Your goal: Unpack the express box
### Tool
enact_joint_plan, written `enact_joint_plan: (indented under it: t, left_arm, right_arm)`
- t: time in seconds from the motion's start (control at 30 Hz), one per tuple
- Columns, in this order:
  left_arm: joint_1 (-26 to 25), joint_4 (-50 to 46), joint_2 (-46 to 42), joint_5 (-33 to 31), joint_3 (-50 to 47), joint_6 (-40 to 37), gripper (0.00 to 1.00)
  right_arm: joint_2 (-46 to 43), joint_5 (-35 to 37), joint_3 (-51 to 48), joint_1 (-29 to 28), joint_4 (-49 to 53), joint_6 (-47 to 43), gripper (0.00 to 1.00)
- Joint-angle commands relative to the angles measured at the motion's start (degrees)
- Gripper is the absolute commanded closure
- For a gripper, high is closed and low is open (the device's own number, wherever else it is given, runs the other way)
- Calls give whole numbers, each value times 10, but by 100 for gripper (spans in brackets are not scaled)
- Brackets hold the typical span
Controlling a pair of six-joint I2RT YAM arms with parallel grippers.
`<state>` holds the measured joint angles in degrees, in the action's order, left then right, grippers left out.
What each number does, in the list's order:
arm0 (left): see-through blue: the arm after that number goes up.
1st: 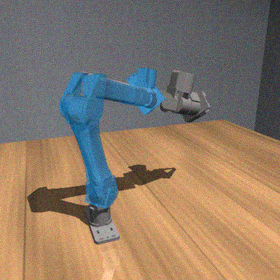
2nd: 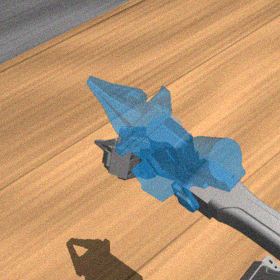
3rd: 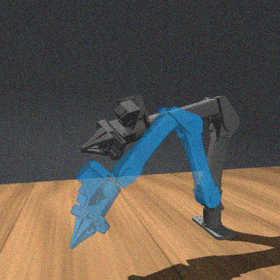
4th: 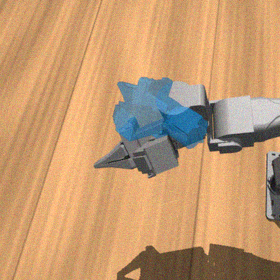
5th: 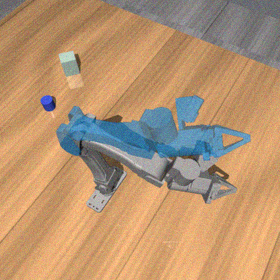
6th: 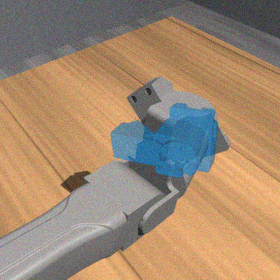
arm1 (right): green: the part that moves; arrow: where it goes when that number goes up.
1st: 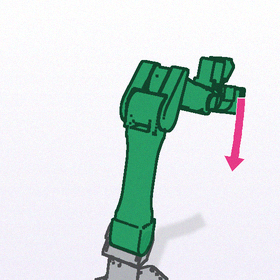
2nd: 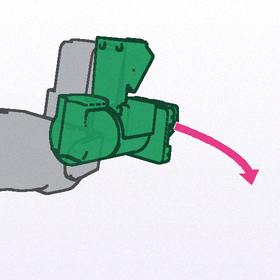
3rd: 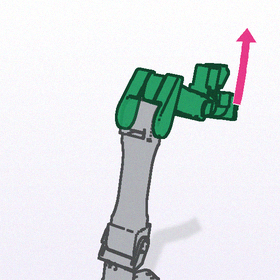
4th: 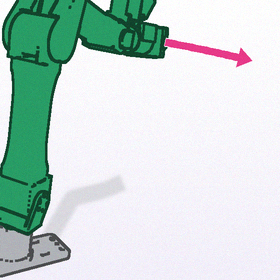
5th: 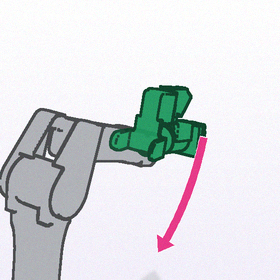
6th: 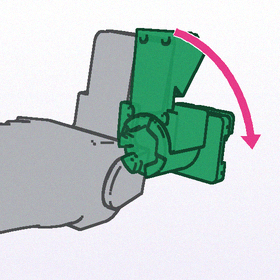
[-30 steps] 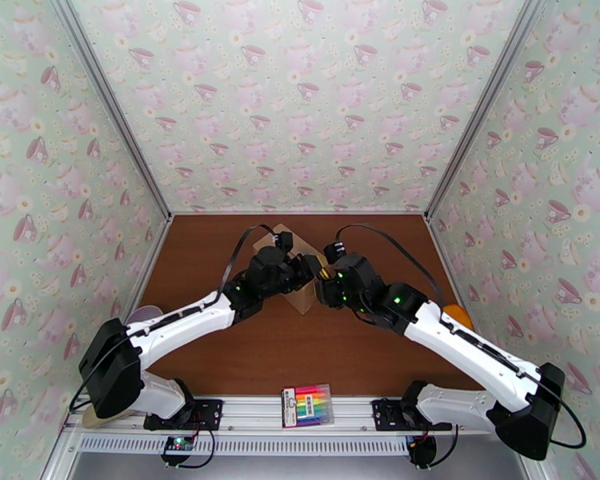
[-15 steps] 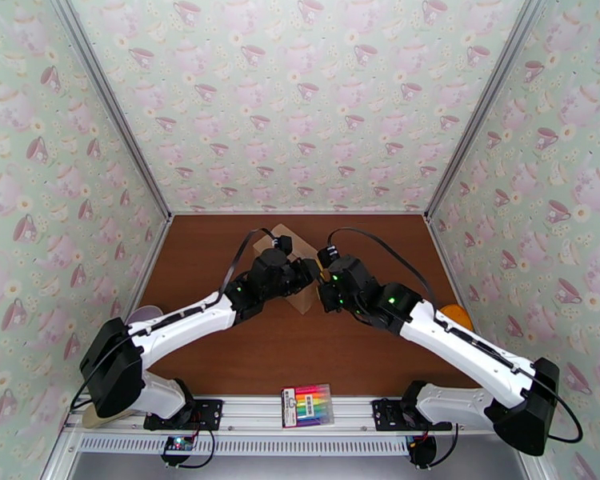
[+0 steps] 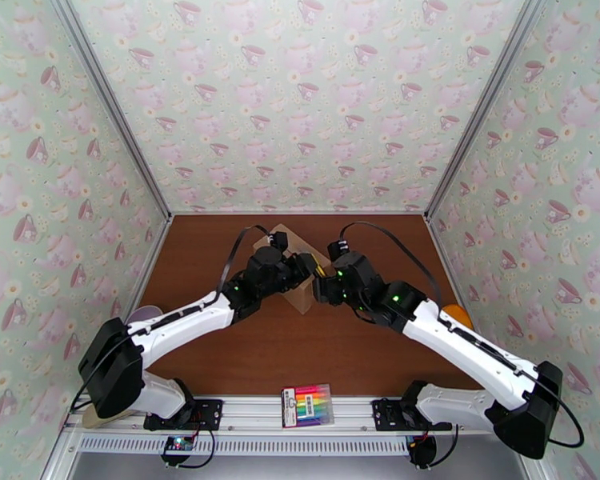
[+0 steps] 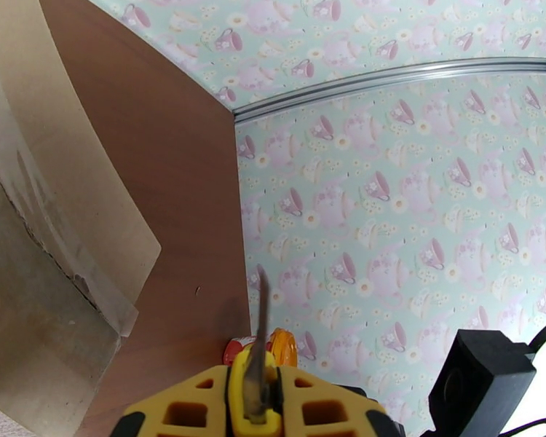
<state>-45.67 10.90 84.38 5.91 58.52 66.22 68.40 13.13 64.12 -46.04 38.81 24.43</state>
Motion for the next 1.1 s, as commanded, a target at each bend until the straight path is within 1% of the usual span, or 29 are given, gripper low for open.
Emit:
enact_joint_plan:
  t: [0.0,0.13,0.17,0.3,0.47,0.5,0.53,0.6,0.67,0.8,0.93,1.07]
  left_arm:
    - [3,39,-19,8,-9,4,100]
    - [4,65,-18,13,-9,10,100]
    - [4,72,-18,16,-27,12,100]
    - [4,92,-18,24,-32,15,100]
    - [8,99,-24,22,-43,15,100]
    - [9,101,-24,23,-45,14,100]
    - [11,105,-25,23,-49,15,100]
    - [14,111,-29,23,-54,15,100]
    - [19,118,-30,30,-55,15,100]
    - [29,135,-28,58,-54,13,100]
    - [37,151,-23,84,-52,13,100]
    - [38,159,-18,110,-46,13,100]
  right_arm:
    - [-4,6,4,3,-16,13,29]
    - [7,-5,7,3,-29,12,32]
    - [10,-7,10,3,-31,12,32]
    - [14,-23,10,3,-43,12,31]
    - [4,-27,7,6,-48,12,45]
    - [1,-28,6,6,-49,12,45]
    - [-3,-32,5,7,-50,11,42]
    - [-7,-39,4,7,-48,8,34]
    - [-12,-45,-2,8,-44,8,30]
    - [-29,-63,-12,21,-50,9,30]
    - [-34,-98,-13,33,-58,4,30]
    - [-22,-101,-4,34,-54,-4,31]
